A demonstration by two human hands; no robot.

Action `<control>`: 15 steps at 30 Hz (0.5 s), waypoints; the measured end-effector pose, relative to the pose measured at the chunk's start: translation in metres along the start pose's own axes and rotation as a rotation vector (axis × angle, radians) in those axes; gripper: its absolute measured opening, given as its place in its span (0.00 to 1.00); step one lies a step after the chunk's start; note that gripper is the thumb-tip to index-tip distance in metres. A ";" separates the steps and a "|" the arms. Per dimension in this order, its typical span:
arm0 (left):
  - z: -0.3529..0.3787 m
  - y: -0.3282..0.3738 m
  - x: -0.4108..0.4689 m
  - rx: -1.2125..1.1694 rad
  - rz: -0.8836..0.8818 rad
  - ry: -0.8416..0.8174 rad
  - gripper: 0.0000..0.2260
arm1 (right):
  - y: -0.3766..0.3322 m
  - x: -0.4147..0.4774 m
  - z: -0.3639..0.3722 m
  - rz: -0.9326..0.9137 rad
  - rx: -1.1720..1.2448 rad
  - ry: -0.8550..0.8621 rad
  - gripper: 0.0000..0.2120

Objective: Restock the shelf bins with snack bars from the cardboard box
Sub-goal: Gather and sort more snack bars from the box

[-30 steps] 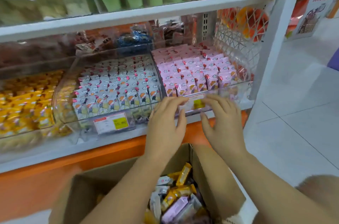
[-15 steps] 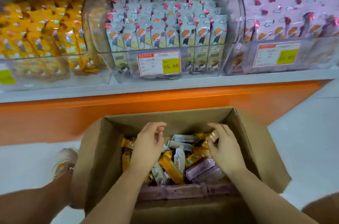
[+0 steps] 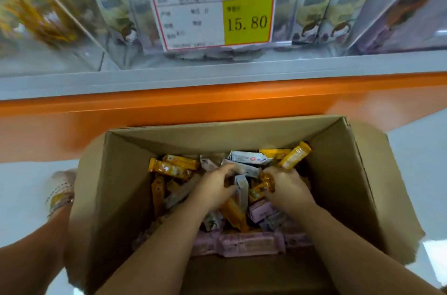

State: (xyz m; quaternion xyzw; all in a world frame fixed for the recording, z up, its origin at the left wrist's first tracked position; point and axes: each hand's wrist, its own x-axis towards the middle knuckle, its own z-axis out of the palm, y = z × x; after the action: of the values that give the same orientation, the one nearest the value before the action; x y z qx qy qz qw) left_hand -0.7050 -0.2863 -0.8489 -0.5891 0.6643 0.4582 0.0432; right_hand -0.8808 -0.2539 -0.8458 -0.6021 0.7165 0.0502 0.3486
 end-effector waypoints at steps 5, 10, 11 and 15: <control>0.003 0.002 0.002 -0.057 0.002 -0.046 0.21 | -0.003 -0.001 0.002 -0.040 -0.015 0.042 0.19; -0.028 -0.015 -0.004 -0.101 -0.039 0.099 0.16 | -0.022 -0.002 0.005 -0.216 -0.205 -0.076 0.25; -0.035 -0.022 -0.006 -0.065 -0.061 0.107 0.15 | -0.024 -0.002 0.006 -0.233 -0.244 -0.093 0.24; -0.048 -0.046 -0.017 0.002 -0.178 -0.030 0.18 | -0.027 0.000 0.010 -0.200 -0.237 -0.093 0.22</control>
State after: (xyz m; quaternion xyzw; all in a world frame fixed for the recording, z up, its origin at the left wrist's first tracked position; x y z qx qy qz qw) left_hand -0.6391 -0.3000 -0.8371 -0.6389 0.6089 0.4606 0.0943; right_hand -0.8524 -0.2565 -0.8439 -0.7044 0.6251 0.1273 0.3111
